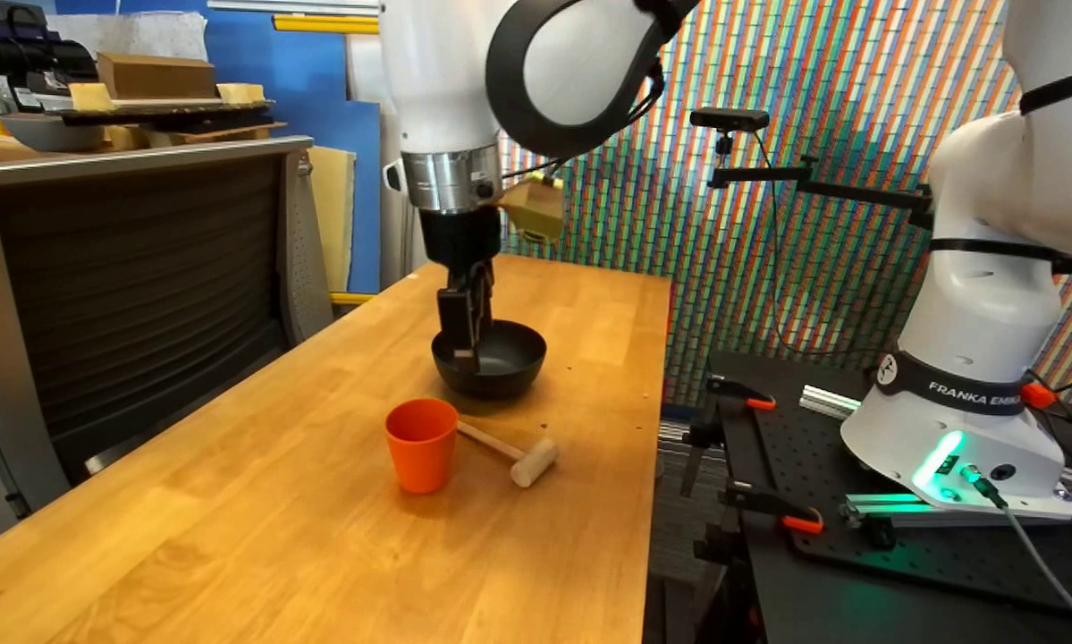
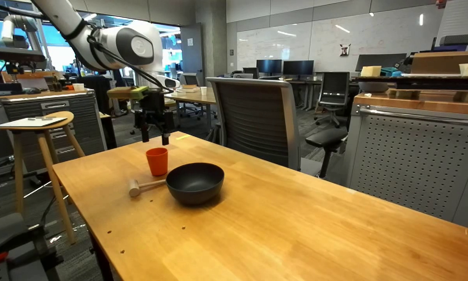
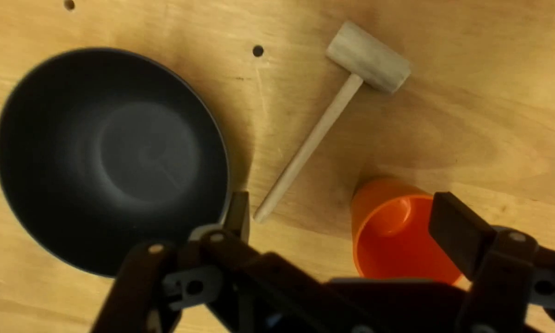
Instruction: Pick up the orange cup from the table and put it in the black bowl.
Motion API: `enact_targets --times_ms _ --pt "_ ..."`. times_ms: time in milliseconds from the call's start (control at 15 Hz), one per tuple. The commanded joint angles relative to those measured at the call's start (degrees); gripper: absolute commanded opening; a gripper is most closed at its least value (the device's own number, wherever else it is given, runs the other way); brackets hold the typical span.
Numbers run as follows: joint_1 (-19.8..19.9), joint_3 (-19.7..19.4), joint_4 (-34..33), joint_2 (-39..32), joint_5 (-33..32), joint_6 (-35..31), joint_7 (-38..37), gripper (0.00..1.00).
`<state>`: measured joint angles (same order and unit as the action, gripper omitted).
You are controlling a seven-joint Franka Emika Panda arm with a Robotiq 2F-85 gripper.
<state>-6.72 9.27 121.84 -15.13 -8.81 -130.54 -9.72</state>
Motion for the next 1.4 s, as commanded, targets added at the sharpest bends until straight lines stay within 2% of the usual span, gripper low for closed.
enact_targets --times_ms 0,333,400,467,533,667,800,1067,1200,1333 --pt "-3.19 -1.43 -14.38 -12.19 -0.69 4.66 0.68 1.0" --pt "-6.11 -3.96 -29.14 -24.5 -1.1 10.65 1.1 1.0" --pt "-6.27 -4.35 -31.19 -26.16 -0.99 12.16 1.65 0.75" --pt "-6.43 -4.76 -32.88 -27.55 -0.85 13.3 1.81 0.74" --pt "-6.25 -4.8 -34.24 -28.54 -0.17 14.34 2.26 0.68" --pt "-5.8 -4.82 -35.73 -29.7 0.7 15.55 2.74 0.5" --pt "-5.25 -4.42 -35.26 -29.61 1.91 15.71 2.87 0.35" --pt "-4.64 -3.23 -28.9 -26.31 5.3 13.01 2.47 0.04" --pt "-4.53 -3.19 -24.66 -23.65 6.65 11.59 1.67 0.0" --pt "-4.46 -4.16 -18.24 -18.33 7.11 9.22 -0.07 0.01"
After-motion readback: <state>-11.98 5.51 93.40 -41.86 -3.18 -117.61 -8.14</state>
